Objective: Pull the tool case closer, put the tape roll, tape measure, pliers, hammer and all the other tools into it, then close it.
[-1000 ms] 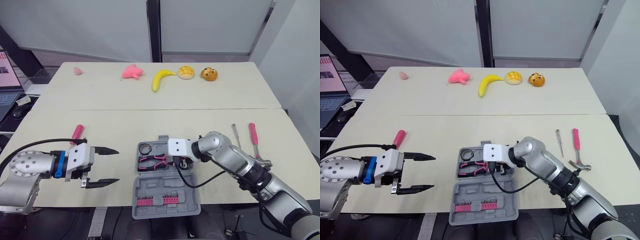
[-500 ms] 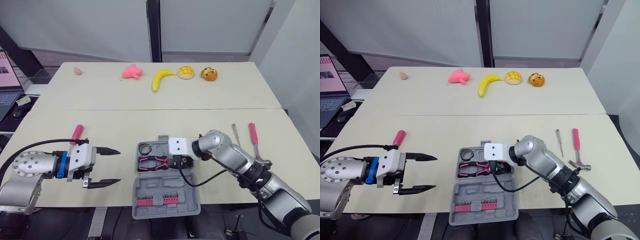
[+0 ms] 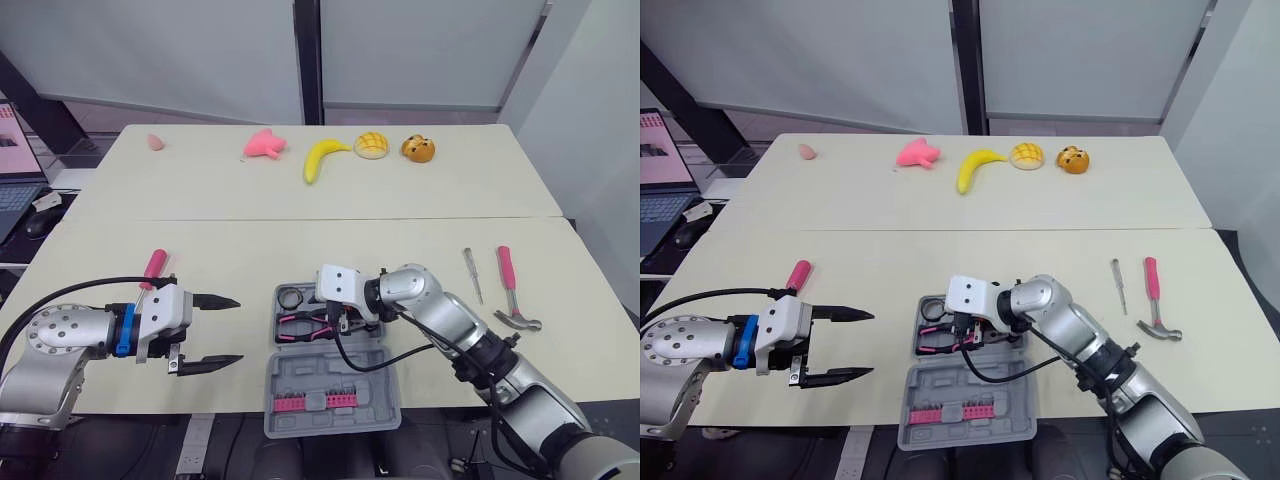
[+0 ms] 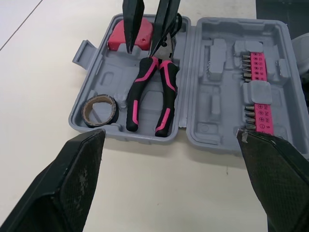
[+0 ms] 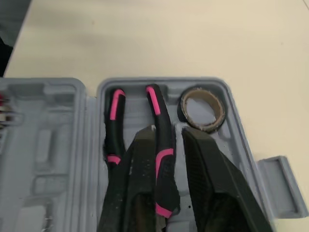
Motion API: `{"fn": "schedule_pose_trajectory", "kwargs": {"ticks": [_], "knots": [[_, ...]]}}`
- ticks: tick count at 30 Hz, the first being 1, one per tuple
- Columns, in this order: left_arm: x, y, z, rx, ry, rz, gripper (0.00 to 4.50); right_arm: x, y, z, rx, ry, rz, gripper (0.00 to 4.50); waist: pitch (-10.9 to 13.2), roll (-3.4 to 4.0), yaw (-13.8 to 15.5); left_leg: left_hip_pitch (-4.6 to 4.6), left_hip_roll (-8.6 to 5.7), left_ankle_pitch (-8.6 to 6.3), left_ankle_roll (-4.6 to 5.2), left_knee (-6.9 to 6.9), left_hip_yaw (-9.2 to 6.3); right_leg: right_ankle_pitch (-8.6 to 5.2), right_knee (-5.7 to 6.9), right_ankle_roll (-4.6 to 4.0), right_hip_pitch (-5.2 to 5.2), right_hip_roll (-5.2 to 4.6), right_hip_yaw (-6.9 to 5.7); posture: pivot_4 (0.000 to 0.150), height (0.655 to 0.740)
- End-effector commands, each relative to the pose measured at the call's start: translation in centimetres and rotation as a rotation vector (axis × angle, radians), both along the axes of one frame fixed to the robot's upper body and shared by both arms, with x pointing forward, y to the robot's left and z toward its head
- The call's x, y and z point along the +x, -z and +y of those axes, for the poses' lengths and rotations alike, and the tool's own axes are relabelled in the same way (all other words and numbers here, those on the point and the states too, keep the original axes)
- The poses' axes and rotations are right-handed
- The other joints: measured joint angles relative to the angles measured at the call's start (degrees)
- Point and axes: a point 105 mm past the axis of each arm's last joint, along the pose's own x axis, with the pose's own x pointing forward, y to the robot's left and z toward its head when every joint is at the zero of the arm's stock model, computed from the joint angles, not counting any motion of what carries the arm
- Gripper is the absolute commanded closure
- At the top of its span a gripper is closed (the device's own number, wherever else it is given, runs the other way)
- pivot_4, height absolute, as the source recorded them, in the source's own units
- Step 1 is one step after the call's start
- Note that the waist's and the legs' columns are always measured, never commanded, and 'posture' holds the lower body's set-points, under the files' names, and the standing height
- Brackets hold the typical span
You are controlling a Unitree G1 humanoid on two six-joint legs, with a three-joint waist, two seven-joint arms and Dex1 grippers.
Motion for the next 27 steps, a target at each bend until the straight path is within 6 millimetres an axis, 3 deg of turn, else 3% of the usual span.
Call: {"fn": "schedule_pose_trajectory", "kwargs": {"ticks": [1,7,12,16,18,21,24,27], "knots": [[0.2,-1.0,-0.1,-0.011,0.003,-0.040,0.00,0.7,-0.1,0.5,-0.006,0.010,-0.033,4.43,0.0,0.00,0.0,0.00,0.00,0.00,0.00,0.00,0.00,0.00,0.00,0.00,0.00,0.00,0.00,0.150,0.7400],[0.0,-0.9,-0.1,-0.010,0.004,-0.039,0.00,1.4,2.4,-0.1,-0.092,0.036,-0.003,4.47,0.0,0.00,0.0,0.03,0.00,0.00,0.00,0.00,0.00,0.00,0.01,0.00,0.00,0.00,0.00,0.150,0.7400],[0.0,-0.8,0.2,-0.005,0.002,-0.034,0.00,0.6,5.2,-1.2,-0.213,0.009,0.028,4.47,0.0,-0.01,0.0,0.05,0.01,0.00,0.00,0.00,0.01,0.00,0.02,-0.01,0.02,0.02,0.01,0.150,0.7400],[0.0,-0.7,0.2,-0.006,-0.001,-0.033,0.00,0.2,5.5,-0.9,-0.218,-0.019,-0.003,4.47,-0.1,-0.02,0.0,0.13,0.01,0.00,0.00,-0.01,0.01,0.00,0.02,-0.01,0.07,0.01,0.02,0.150,0.7400],[0.0,-0.6,0.2,-0.009,-0.005,-0.030,0.00,0.4,3.9,0.3,-0.124,-0.028,-0.062,4.47,-0.1,-0.03,0.0,0.16,0.01,0.00,0.00,-0.01,0.02,0.00,0.02,-0.01,0.09,0.02,0.02,0.150,0.7400],[0.2,-0.3,0.6,-0.001,-0.052,-0.026,0.00,0.5,-0.6,1.7,0.100,-0.026,-0.148,4.47,-0.1,-0.02,-0.1,0.15,0.04,0.00,0.00,-0.01,0.02,0.00,0.02,-0.01,0.09,0.04,0.03,0.150,0.7400],[0.6,0.1,1.2,0.029,-0.109,-0.042,0.00,-0.9,-3.6,0.4,0.209,-0.065,-0.133,4.47,0.0,0.02,0.0,-0.01,0.06,0.00,0.00,-0.02,0.00,0.01,0.02,-0.01,-0.04,0.06,0.03,0.150,0.7400],[0.5,0.5,1.5,0.019,-0.131,-0.045,0.00,-2.3,-5.2,-2.6,0.231,-0.061,-0.125,4.47,0.0,0.01,0.2,-0.05,0.04,0.00,0.00,-0.01,0.00,0.01,-0.03,-0.01,-0.03,0.02,0.01,0.150,0.7400]]}}
